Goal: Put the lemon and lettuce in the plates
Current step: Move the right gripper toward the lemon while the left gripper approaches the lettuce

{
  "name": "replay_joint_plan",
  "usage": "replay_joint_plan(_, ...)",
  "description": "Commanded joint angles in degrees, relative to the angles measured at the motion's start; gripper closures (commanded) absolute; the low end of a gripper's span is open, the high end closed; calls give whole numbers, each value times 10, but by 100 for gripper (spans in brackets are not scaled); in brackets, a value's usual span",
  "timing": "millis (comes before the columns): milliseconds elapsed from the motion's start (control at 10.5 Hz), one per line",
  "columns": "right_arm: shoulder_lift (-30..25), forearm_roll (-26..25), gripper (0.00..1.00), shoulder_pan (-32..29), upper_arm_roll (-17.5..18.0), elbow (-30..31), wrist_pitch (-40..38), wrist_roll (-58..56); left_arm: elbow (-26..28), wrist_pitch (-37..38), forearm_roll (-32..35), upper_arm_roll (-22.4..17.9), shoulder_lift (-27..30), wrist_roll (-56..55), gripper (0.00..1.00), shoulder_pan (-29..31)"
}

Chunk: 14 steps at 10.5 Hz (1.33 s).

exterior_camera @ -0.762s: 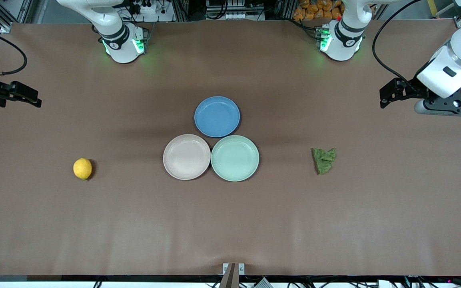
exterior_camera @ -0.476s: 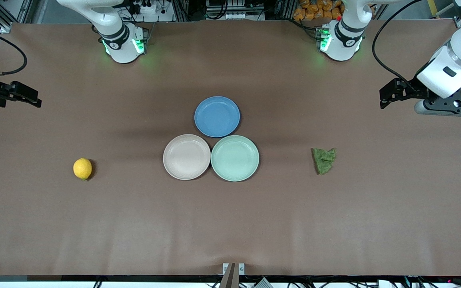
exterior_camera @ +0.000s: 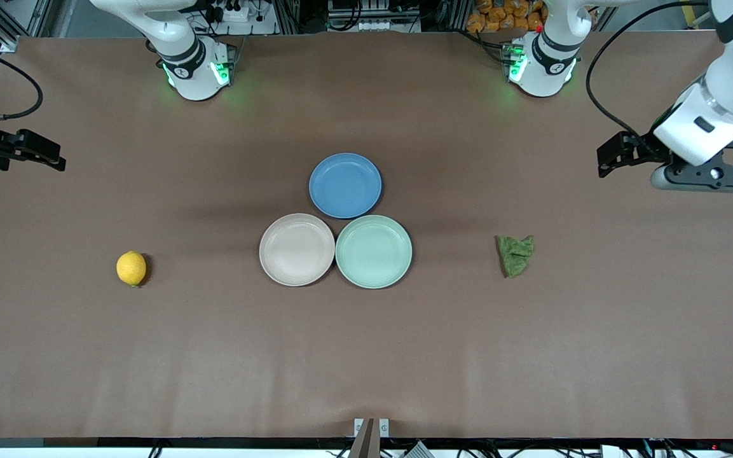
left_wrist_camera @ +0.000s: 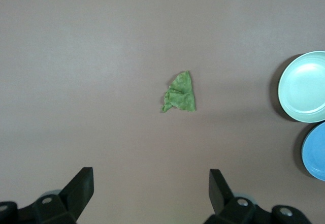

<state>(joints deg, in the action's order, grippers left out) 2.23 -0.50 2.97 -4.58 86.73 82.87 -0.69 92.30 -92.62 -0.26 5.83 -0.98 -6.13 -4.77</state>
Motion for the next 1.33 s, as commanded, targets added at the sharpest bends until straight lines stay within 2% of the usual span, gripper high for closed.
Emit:
replay_joint_plan(0, -1, 9, 0, -2, -3, -1, 3, 6, -19, -9, -6, 1, -35, -13, 0, -1)
replay_joint_plan(381, 5, 9, 0, -10, -4, 12, 22, 2, -20, -36, -7, 1, -78, -15, 0, -5)
replay_joint_plan(667, 22, 9, 0, -11, -4, 46, 80, -1, -41, -41, -7, 2, -110, -2, 0, -6)
replay_joint_plan(1048, 96, 9, 0, -13, -3, 70, 161, -8, -41, -41, 21, 1, -179, -14, 0, -32)
replay_joint_plan(1238, 140, 9, 0, -28, -4, 85, 227, -61, -39, -57, 24, 2, -211, -13, 0, -33)
